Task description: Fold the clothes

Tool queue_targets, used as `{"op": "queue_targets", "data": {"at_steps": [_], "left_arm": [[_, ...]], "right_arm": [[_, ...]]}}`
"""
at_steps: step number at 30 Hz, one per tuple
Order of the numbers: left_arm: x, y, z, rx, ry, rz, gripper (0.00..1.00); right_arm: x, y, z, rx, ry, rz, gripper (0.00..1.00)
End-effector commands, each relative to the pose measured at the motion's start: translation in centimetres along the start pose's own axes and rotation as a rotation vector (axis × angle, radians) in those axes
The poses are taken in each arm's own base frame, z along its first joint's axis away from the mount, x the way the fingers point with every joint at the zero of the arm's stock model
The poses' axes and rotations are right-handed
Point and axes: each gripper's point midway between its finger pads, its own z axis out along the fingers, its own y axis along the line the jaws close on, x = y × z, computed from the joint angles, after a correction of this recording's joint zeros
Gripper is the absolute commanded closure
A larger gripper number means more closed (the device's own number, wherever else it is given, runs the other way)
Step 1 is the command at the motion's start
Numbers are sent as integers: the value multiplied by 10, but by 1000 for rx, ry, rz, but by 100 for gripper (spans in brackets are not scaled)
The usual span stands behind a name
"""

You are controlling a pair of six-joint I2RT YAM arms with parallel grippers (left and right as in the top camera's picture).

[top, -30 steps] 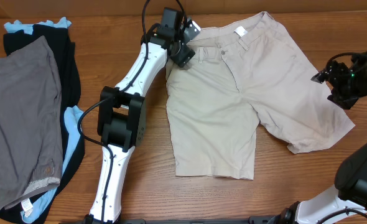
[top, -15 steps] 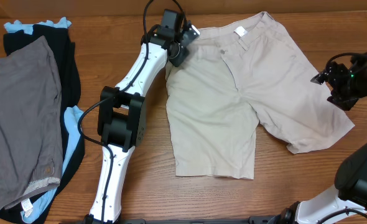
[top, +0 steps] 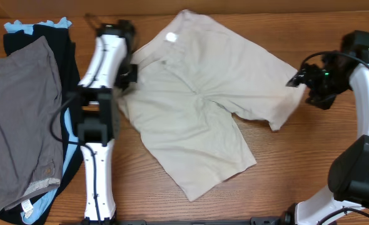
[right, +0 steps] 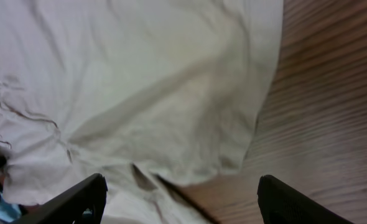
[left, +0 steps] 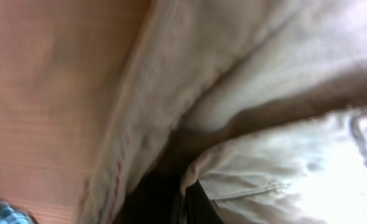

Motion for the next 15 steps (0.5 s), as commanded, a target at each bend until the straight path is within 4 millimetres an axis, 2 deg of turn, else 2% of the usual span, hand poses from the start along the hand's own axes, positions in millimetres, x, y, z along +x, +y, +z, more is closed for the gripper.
{"op": "queue_targets", "data": {"at_steps": [1, 4, 7, 8, 10, 12, 15], "left_arm": [[27, -13, 4, 175, 151, -146, 96], [50, -4, 1, 142, 243, -112, 96], [62, 2, -1, 111, 290, -89, 93], [62, 2, -1, 113, 290, -78, 90], [62, 2, -1, 116, 288, -55, 64], [62, 4, -1, 107, 285, -33, 62], [59, 14, -1, 47, 266, -47, 56]], "right_arm": [[11, 19, 3, 4, 24, -48, 19], [27, 26, 16, 17, 70, -51, 18], [46, 27, 35, 37, 126, -41, 16], [51, 26, 41, 44, 141, -37, 16], [64, 25, 60, 56, 167, -24, 16], [66, 30, 71, 48, 152, -39, 16], [66, 42, 70, 26, 117, -76, 16]]}}
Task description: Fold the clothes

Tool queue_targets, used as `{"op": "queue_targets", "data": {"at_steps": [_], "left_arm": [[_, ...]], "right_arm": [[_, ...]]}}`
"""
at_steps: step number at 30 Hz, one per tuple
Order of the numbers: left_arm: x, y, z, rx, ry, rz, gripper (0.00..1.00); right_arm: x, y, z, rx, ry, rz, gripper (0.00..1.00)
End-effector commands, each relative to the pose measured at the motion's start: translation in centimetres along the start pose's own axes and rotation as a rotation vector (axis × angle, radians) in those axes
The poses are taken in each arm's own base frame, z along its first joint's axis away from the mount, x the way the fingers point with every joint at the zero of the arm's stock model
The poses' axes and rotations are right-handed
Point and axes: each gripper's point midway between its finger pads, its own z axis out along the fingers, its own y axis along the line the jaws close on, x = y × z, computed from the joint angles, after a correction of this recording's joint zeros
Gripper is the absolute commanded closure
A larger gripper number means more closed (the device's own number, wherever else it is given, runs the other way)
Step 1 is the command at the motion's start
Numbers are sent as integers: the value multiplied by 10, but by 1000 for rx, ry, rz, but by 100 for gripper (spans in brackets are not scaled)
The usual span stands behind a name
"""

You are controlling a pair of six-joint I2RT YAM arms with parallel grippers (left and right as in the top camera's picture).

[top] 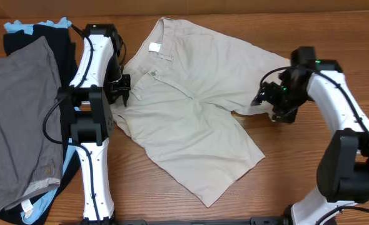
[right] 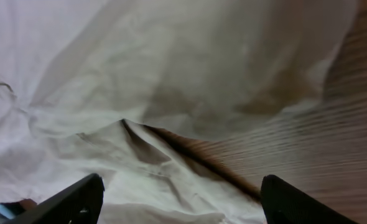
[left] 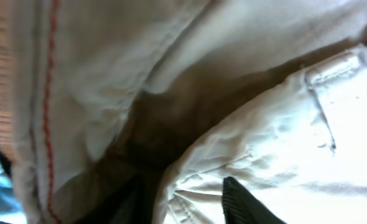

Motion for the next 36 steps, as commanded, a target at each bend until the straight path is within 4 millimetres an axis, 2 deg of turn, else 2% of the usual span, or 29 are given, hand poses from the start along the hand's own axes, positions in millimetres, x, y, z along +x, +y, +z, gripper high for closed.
{"op": "queue_targets", "data": {"at_steps": [1, 6, 11, 14, 15, 18, 23, 24, 26, 28, 30, 31, 33, 36], "left_arm": [[-6, 11, -2, -66, -21, -10, 52], [-11, 8, -38, -32, -135, -15, 41], [-8, 8, -100, 1, -324, -19, 36], [-1, 9, -138, 21, -437, -21, 33], [7, 10, -167, 36, -524, -22, 30], [19, 12, -205, 57, -647, -18, 25], [35, 8, -249, 104, -801, 11, 23], [37, 8, -256, 113, -824, 13, 22], [38, 8, -263, 118, -854, 13, 23], [36, 6, -265, 127, -863, 17, 23], [34, 4, -264, 137, -861, 20, 23], [34, 3, -264, 139, -859, 22, 23], [33, 3, -264, 139, -861, 23, 23], [32, 2, -266, 140, -872, 25, 23]], "right_arm": [[2, 23, -12, -34, -72, -44, 15], [16, 34, -40, -64, -123, -78, 14], [43, 42, -64, -77, -141, -121, 13], [61, 49, -71, -78, -135, -154, 13], [71, 50, -70, -60, -131, -159, 12], [85, 52, -57, -34, -102, -173, 12], [105, 45, -14, 5, -37, -170, 12], [108, 41, -4, 11, -26, -164, 14], [113, 33, 14, 17, -10, -166, 30], [116, 24, 29, 23, -1, -159, 59], [119, 15, 42, 26, 3, -158, 80], [120, 12, 48, 24, 6, -152, 88], [123, 5, 59, 25, 12, -125, 95], [129, -4, 72, 21, 26, -99, 96]]}}
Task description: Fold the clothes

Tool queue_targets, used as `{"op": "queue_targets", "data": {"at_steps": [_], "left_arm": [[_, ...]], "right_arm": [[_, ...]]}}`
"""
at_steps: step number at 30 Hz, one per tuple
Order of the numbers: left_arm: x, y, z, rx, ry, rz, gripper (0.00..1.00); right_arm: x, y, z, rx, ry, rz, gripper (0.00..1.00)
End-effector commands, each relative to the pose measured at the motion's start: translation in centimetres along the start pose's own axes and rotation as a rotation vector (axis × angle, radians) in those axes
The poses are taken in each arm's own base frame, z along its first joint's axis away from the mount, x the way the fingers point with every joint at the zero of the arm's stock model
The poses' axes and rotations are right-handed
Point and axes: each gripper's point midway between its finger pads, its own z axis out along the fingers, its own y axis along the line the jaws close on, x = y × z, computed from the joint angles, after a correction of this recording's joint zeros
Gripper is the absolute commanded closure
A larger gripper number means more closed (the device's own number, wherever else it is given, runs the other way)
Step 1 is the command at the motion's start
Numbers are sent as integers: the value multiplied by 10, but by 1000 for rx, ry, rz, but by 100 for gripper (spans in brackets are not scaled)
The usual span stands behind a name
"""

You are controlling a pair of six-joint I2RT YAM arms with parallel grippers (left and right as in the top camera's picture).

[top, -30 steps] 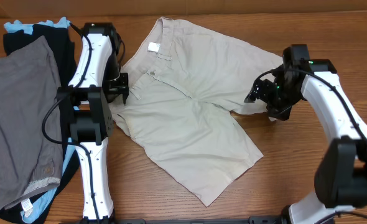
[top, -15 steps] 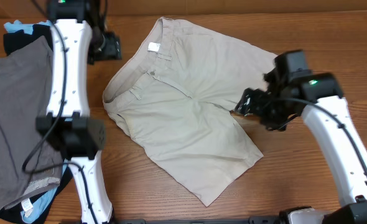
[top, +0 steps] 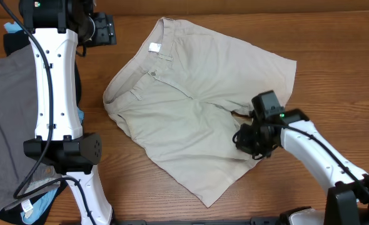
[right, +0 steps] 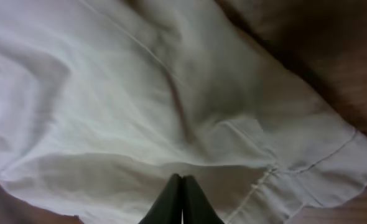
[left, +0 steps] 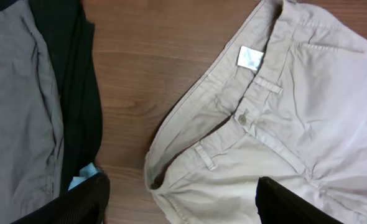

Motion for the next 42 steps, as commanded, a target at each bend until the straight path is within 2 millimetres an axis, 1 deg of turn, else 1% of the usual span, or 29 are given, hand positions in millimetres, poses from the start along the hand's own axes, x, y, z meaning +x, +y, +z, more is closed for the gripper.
{"op": "queue_targets", "data": {"at_steps": [1, 3, 5, 7, 8, 13, 14, 17, 23, 25, 28, 30, 32, 33, 35, 37, 40, 42], "left_arm": [[-3, -7, 1, 22, -11, 27, 23], [-4, -9, 1, 25, -15, 31, 23], [-5, -11, 1, 28, -21, 34, 22], [-5, -12, 1, 29, -22, 35, 22], [-5, -12, 1, 29, -21, 36, 19], [-5, -13, 1, 30, -21, 37, 15], [-5, -13, 1, 30, -20, 38, 12], [-5, -13, 1, 30, -20, 38, 9], [-5, -13, 1, 30, -21, 38, 5], [-5, -13, 1, 30, -20, 38, 3], [-4, -13, 1, 31, -20, 37, 0], [-4, -13, 1, 31, -20, 37, 0], [-4, -14, 1, 34, -19, 38, 0], [-4, -15, 1, 37, -19, 38, 0], [-4, -15, 1, 38, -19, 38, 0], [-4, -15, 1, 38, -19, 50, 0], [-4, -14, 1, 37, -20, 80, 0], [-4, -14, 0, 37, -21, 82, 1]], "right_arm": [[7, -8, 12, -2, 6, 45, 96], [7, -15, 19, 14, -2, 82, 96], [5, -30, 25, 58, -22, 157, 96], [3, -37, 30, 61, -29, 200, 96], [0, -40, 31, 60, -33, 218, 96], [-13, -62, 33, 76, -48, 310, 96], [-19, -72, 33, 82, -53, 356, 96], [-27, -90, 34, 89, -57, 428, 96], [-41, -130, 33, 87, -63, 538, 96], [-48, -141, 30, 79, -77, 565, 96], [-68, -160, 19, 62, -137, 595, 96], [-87, -173, 4, 43, -202, 608, 96], [-106, -181, -11, 22, -258, 601, 96], [-116, -181, -20, 2, -285, 580, 96], [-136, -173, -37, -50, -328, 506, 96], [-148, -162, -53, -82, -338, 449, 93], [-156, -145, -77, -97, -324, 388, 80], [-161, -131, -102, -98, -330, 353, 76]]}}
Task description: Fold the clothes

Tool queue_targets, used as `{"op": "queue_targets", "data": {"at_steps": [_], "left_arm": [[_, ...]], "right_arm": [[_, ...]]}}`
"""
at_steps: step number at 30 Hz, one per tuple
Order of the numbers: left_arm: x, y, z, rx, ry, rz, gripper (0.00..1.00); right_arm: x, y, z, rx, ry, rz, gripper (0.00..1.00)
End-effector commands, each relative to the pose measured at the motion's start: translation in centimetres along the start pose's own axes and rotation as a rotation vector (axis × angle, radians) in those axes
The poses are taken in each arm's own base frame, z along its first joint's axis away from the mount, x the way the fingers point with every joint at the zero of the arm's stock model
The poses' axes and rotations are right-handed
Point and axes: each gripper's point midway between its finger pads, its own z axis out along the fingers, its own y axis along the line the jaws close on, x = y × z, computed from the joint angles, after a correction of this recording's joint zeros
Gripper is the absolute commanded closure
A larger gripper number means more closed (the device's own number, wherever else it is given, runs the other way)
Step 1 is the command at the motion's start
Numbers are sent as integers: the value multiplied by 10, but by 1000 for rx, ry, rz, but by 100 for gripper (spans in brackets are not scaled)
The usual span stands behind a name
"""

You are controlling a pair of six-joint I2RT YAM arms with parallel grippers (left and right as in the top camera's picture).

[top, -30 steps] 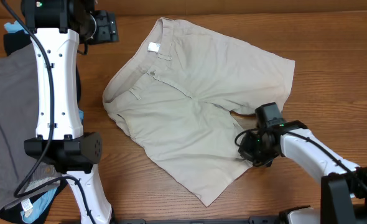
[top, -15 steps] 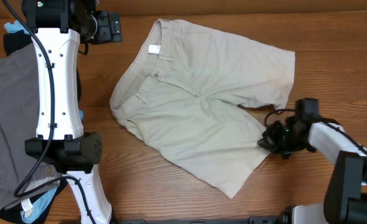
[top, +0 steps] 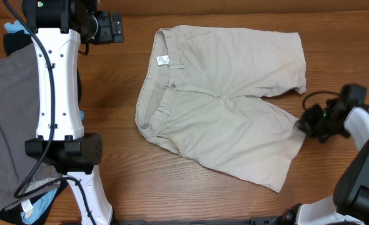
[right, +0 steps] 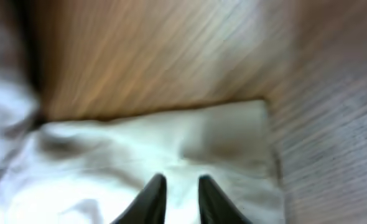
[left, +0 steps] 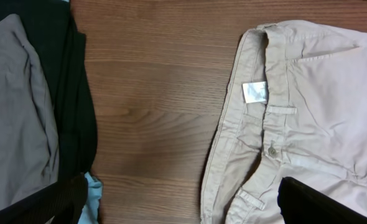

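Observation:
Beige shorts (top: 228, 112) lie spread flat mid-table, waistband to the left, both legs pointing right. The left wrist view shows their waistband and white label (left: 254, 92). My left gripper (top: 106, 28) is raised high over the table's back left, open and empty (left: 183, 208), clear of the shorts. My right gripper (top: 306, 122) sits at the hem of the nearer leg on the right. In its blurred wrist view the right gripper (right: 177, 186) has its fingers slightly apart just over the pale hem (right: 171, 143), gripping nothing.
A pile of other clothes lies at the left edge: a grey garment (top: 12, 125) on top, black cloth (left: 71, 106) and light blue cloth (left: 91, 193) beneath. My left arm's white column (top: 56, 94) stands between pile and shorts. Bare wood lies right of the hem (right: 333, 155).
The shorts have shifted right and been spread flat, legs straightened. My right gripper, then shut on the lower leg near the middle, now is at the far right hem with fingers parted. The left gripper stays raised and open.
At first the shorts lay crumpled, my left gripper low at the waistband and my right open by the upper leg hem. Then the left arm rose away open and the right was shut on the lower leg. Now the shorts lie flat and both grippers are open.

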Motion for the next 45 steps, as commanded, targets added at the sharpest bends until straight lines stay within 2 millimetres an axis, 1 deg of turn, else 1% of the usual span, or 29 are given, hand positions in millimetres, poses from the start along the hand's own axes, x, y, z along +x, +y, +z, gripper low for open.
{"op": "queue_targets", "data": {"at_steps": [1, 2, 4, 7, 9, 11, 12, 14, 16, 19, 22, 25, 27, 28, 29, 30, 32, 34, 38, 40, 42, 45], "left_arm": [[0, -5, -2, 16, -1, 42, 2], [2, -5, -3, 17, 1, 42, 4], [6, -5, -11, 22, 5, 41, 5], [12, -6, -27, 30, 6, 35, 6], [21, -4, -38, 23, 23, 34, 8], [32, 1, -46, -1, 49, 22, 9], [32, 3, -49, -10, 41, 11, 11], [33, 2, -58, 0, 28, -18, 10], [34, 1, -67, 8, 11, -54, 10], [41, -3, -77, 36, 10, -67, 1], [58, -3, -78, 31, 54, -61, 0], [90, -8, -69, 24, 155, -39, 0], [117, -9, -59, -2, 240, -56, 0], [127, -8, -53, -20, 271, -65, 0], [142, -8, -43, -46, 316, -79, 0], [148, -8, -38, -58, 332, -86, 0], [164, -12, -20, -68, 371, -103, 0], [175, -17, -1, -73, 388, -124, 0], [197, -27, 37, -91, 412, -176, 0], [209, -28, 52, -99, 427, -187, 0], [222, -30, 69, -101, 436, -180, 3], [241, -35, 90, -98, 443, -158, 5]], "right_arm": [[-19, 45, -44, -51, -67, -153, 73], [-18, 53, -54, -61, -74, -168, 70], [-14, 73, -85, -98, -94, -197, 65], [1, 99, -132, -167, -140, -235, 55], [15, 106, -155, -195, -168, -237, 48], [32, 108, -172, -209, -187, -258, 44], [41, 109, -179, -213, -192, -268, 43], [57, 108, -189, -216, -197, -287, 41], [73, 103, -196, -196, -196, -296, 39], [92, 86, -204, -127, -201, -273, 38], [111, 72, -212, -79, -201, -252, 38], [132, 59, -221, -64, -199, -243, 38], [142, 53, -223, -67, -204, -227, 35], [146, 51, -223, -70, -207, -224, 34], [150, 47, -222, -72, -208, -214, 27], [152, 44, -220, -72, -207, -209, 23], [157, 37, -213, -64, -194, -203, 15], [161, 30, -203, -47, -169, -194, 12], [164, 20, -179, -21, -112, -176, 11], [164, 20, -167, -32, -90, -174, 11], [164, 22, -155, -55, -69, -174, 11], [163, 23, -142, -79, -53, -175, 13]]}}
